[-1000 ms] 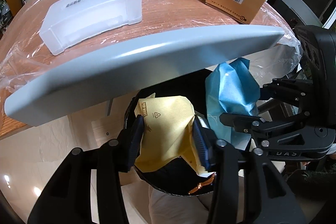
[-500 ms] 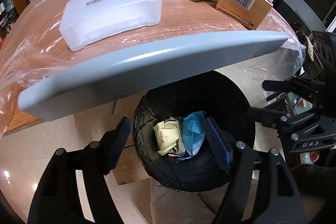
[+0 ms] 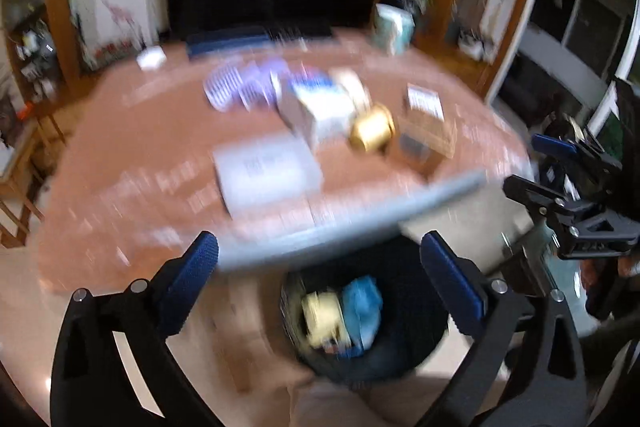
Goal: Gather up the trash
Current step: 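Move both grippers back over the table toward the remaining boxes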
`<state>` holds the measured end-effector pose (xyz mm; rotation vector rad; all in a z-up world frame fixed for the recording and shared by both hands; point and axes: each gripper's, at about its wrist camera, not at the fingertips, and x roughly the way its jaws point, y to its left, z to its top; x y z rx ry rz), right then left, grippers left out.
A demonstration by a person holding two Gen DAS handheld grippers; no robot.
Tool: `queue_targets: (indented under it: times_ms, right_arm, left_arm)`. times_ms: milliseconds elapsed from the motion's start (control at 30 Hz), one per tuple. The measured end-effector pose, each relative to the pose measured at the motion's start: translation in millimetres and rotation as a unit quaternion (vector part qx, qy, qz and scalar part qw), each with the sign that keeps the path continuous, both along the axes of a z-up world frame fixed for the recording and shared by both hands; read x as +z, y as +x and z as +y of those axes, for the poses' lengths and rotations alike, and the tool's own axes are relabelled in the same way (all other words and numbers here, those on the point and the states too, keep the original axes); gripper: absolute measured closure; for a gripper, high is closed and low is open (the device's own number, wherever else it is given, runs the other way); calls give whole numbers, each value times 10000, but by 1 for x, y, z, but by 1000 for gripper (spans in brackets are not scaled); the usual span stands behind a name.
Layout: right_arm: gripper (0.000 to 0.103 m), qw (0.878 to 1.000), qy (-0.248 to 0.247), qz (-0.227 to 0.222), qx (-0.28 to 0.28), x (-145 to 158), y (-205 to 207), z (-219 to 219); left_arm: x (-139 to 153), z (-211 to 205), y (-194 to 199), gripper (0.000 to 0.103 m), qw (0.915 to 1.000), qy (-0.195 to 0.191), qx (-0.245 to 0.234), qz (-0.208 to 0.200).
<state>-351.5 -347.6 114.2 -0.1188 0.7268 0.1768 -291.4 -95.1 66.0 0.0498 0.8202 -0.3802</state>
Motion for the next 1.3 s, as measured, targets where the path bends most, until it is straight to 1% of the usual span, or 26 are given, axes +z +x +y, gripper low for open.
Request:
queue_targets:
  times_ms: [33,133,200,233,300,367,500,567,833,1100,1300]
  right_arm:
    - [4,10000,27,-89,-12,6,7,0]
    - [4,9997,219,88,67,12,29,4]
    - [4,9996,243,91,101,11,40,8]
    - [4,9996,208,117,123,9,45,11]
    - [4,9991,296,203,240,4,53,15]
    - [4,9985,317,327,297,-3,62,22]
    - [4,9981,224,467,334,-16,68,26]
    - [4,9977,214,538,349,-21,72,25]
    - [4,9960,238,782,362,-37,85,23]
    - [4,9939,254,964,461,-49,93,28]
    - [4,9928,307,1047,484,-55,96,31]
  left_arm:
    - [3,0,4,2,10000,-21,79,-43]
    - [7,4,26,2,9993,-91,363,84]
    - [6,6,37,2,9978,-64,639,149]
    - [5,6,41,2,9974,-88,683,191]
    - [1,10,51,2,9965,-231,738,324]
    - [-6,12,55,2,9956,-292,791,416]
    - [-15,12,66,2,9939,-238,925,560]
    - [-18,10,69,2,9938,-211,920,589]
    - [-37,0,78,2,9930,111,911,744]
    - [-48,-6,87,2,9922,204,826,913]
    - [-53,-11,90,2,9921,332,792,916]
